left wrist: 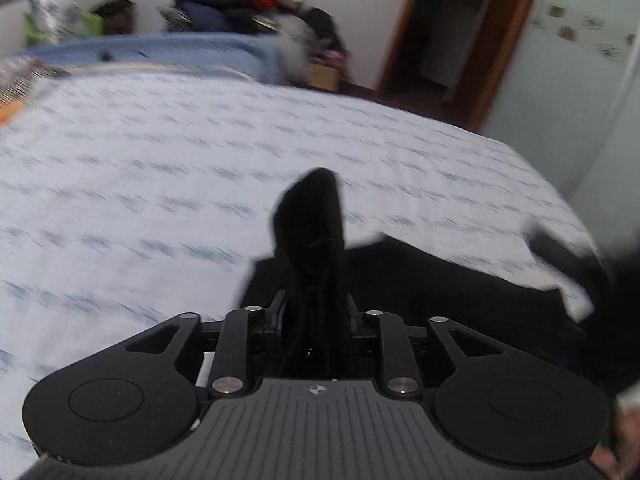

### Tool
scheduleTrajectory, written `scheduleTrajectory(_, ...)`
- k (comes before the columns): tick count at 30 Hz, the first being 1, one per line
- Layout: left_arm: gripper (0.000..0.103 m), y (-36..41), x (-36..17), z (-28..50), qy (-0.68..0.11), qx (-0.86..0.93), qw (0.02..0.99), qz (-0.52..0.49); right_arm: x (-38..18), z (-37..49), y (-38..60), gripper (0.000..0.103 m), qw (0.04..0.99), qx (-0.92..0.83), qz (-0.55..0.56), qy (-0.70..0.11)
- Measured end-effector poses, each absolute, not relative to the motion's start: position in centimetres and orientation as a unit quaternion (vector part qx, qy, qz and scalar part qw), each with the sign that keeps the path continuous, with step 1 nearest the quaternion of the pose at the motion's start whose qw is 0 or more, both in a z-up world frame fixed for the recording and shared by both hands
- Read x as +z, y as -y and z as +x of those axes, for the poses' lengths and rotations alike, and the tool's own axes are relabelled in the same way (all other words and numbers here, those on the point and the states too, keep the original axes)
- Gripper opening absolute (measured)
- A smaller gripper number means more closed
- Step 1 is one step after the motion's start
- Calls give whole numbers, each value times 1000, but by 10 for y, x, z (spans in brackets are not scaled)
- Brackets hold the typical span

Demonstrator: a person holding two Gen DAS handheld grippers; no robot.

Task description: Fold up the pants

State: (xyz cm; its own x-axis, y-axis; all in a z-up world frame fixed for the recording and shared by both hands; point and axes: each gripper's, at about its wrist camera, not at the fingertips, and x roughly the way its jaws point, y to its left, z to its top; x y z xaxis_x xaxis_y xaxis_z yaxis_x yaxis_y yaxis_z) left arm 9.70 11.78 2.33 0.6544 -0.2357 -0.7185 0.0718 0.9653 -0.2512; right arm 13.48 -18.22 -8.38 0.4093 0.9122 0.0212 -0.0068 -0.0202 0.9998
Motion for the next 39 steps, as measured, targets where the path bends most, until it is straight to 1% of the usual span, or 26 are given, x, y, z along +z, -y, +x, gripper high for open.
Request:
scheduleTrajectory(1, 35, -112, 10, 96, -418, -103, 895, -114, -89, 144, 182, 103, 582, 385, 602, -388)
scheduleTrajectory(3, 38, -109, -21, 95, -437, -118, 880, -142, -98, 162, 172, 103, 592, 369, 566, -440)
scheduleTrajectory(4, 45, -113, -33, 95, -436, -116, 878, -162, -100, 166, 166, 103, 594, 373, 549, -454)
scheduleTrajectory(6, 42, -127, -39, 88, -414, -114, 877, -214, -90, 168, 160, 103, 609, 385, 519, -459)
scheduleTrajectory(10, 49, -150, -41, 74, -392, -150, 859, -293, -85, 169, 149, 103, 615, 400, 476, -484)
scheduleTrajectory(12, 50, -164, -43, 65, -378, -179, 843, -339, -81, 165, 145, 103, 621, 404, 461, -488)
scheduleTrajectory(17, 50, -196, -57, 46, -348, -193, 807, -437, -85, 158, 152, 103, 612, 397, 478, -489)
scheduleTrajectory(21, 50, -213, -58, 27, -322, -173, 808, -461, -79, 154, 152, 103, 631, 390, 450, -497)
scheduleTrajectory(24, 50, -220, -52, 9, -317, -153, 817, -457, -65, 142, 141, 102, 674, 387, 377, -504)
scheduleTrajectory(25, 51, -223, -50, 4, -315, -147, 820, -455, -60, 136, 135, 95, 689, 391, 347, -502)
scheduleTrajectory(26, 52, -228, -46, 2, -311, -144, 823, -453, -57, 131, 131, 80, 703, 389, 320, -501)
scheduleTrajectory(28, 56, -236, -36, -10, -298, -136, 831, -450, -56, 123, 125, 68, 721, 379, 286, -504)
scheduleTrajectory(30, 61, -243, -28, -20, -281, -124, 840, -448, -58, 116, 124, 55, 735, 371, 280, -493)
scheduleTrajectory(31, 67, -247, -25, -24, -273, -119, 842, -450, -58, 113, 123, 43, 743, 365, 271, -490)
scheduleTrajectory(32, 72, -250, -23, -26, -266, -114, 844, -452, -59, 111, 123, 41, 748, 361, 269, -488)
scheduleTrajectory(37, 73, -260, -23, -32, -269, -94, 845, -452, -57, 115, 120, 43, 745, 329, 290, -503)
scheduleTrajectory(39, 73, -258, -26, -31, -272, -96, 844, -452, -54, 110, 119, 46, 747, 313, 298, -505)
